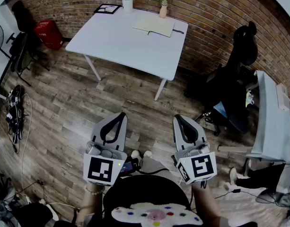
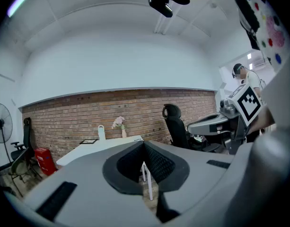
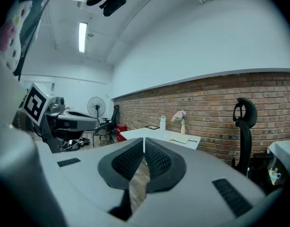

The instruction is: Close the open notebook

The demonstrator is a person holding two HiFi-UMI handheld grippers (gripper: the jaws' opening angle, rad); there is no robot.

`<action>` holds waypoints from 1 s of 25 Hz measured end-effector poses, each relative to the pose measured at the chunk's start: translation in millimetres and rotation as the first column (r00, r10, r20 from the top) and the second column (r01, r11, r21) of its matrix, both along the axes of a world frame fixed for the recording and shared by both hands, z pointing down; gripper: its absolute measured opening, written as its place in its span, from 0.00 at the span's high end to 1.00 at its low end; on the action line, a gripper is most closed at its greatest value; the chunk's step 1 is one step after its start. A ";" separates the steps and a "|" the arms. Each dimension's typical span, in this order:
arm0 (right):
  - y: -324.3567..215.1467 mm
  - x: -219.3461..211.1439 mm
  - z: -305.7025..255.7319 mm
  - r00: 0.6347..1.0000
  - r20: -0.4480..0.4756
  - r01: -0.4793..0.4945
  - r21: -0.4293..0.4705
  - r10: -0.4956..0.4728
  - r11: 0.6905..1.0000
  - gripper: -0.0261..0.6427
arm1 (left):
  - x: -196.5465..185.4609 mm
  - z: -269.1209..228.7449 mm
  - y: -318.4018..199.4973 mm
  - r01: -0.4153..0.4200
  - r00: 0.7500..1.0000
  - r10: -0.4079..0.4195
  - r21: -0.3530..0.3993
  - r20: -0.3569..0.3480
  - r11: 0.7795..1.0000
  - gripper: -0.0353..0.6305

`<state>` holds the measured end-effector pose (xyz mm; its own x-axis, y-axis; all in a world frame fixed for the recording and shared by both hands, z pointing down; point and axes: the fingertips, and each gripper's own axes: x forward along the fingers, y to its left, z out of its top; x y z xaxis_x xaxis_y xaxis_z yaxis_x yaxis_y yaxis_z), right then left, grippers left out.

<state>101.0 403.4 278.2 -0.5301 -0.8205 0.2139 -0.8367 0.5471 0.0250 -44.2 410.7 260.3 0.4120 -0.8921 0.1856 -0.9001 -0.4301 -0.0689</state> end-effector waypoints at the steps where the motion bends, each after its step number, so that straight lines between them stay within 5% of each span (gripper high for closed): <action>1: -0.6 0.5 0.2 1.000 -0.001 0.000 -0.001 0.000 1.000 0.90 | 0.5 0.1 -0.6 0.000 1.000 0.000 0.000 0.001 1.000 0.92; 25: -19.3 22.7 4.4 0.997 0.063 0.041 -0.026 -0.039 0.999 0.90 | 21.0 0.1 -7.2 0.066 0.998 -0.065 -0.007 0.018 0.998 0.92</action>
